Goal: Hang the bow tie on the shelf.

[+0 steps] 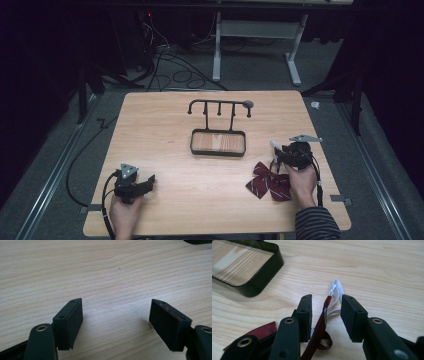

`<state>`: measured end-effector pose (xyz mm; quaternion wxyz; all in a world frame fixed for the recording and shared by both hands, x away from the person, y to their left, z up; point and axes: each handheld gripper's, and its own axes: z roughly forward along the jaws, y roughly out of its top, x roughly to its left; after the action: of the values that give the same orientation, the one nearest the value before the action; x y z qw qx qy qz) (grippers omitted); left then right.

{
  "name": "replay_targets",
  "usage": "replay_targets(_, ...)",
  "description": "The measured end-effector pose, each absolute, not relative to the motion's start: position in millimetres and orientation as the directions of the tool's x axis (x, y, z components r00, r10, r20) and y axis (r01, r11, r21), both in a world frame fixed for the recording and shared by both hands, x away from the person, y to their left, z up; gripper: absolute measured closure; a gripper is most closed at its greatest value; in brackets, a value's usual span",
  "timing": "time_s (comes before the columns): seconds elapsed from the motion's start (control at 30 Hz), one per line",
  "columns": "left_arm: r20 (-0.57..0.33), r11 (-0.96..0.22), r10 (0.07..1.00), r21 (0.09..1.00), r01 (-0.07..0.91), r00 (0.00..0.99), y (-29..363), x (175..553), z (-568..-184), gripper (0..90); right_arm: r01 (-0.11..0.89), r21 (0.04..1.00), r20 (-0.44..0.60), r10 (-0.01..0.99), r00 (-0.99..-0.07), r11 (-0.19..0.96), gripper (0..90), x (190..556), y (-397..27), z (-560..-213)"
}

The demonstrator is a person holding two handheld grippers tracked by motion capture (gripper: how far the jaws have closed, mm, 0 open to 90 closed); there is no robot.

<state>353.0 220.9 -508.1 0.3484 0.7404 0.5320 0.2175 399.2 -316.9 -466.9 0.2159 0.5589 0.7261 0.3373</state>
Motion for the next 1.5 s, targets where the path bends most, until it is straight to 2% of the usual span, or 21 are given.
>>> replay_targets(0.27,-0.049,-0.189,0.940,0.748,0.636,0.338,220.8,353.0,-508.2,27.6,0.694,0.709,0.080,0.963,-0.256,0.126,66.8,409.7,-319.0,-474.3)
replay_targets(0.33,-0.050,-0.190,0.940,0.748,0.636,0.339,220.9,353.0,-508.1,27.6,0.707,0.696,0.087,0.963,-0.255,0.124,70.0,411.9,-319.6,-477.6)
replay_targets(0.37,-0.050,-0.188,0.940,0.748,0.636,0.338,220.9,353.0,-508.2,27.6,0.711,0.692,0.096,0.961,-0.261,0.124,76.8,412.7,-319.6,-479.0)
replay_targets(0.4,-0.051,-0.188,0.940,0.749,0.636,0.338,221.0,353.0,-508.2,27.6,0.711,0.692,0.096,0.961,-0.261,0.124,76.8,412.7,-319.6,-479.0)
replay_targets(0.43,-0.051,-0.188,0.940,0.748,0.636,0.338,221.0,353.0,-508.2,27.6,0.711,0.692,0.105,0.956,-0.272,0.127,82.4,413.1,-319.5,-479.3)
replay_targets(0.57,-0.050,-0.188,0.940,0.749,0.636,0.337,220.8,353.0,-508.2,27.5,0.708,0.693,0.103,0.953,-0.286,0.138,88.5,411.8,-318.0,-478.6)
replay_targets(1.2,-0.053,-0.187,0.939,0.748,0.636,0.339,221.2,353.0,-508.1,27.4,0.610,0.769,0.062,0.929,-0.366,0.189,90.0,389.0,-313.5,-450.1)
replay_targets(1.5,-0.051,-0.188,0.940,0.748,0.636,0.338,221.0,353.0,-508.2,27.3,0.554,0.800,0.020,0.913,-0.407,0.229,90.0,377.4,-306.0,-425.2)
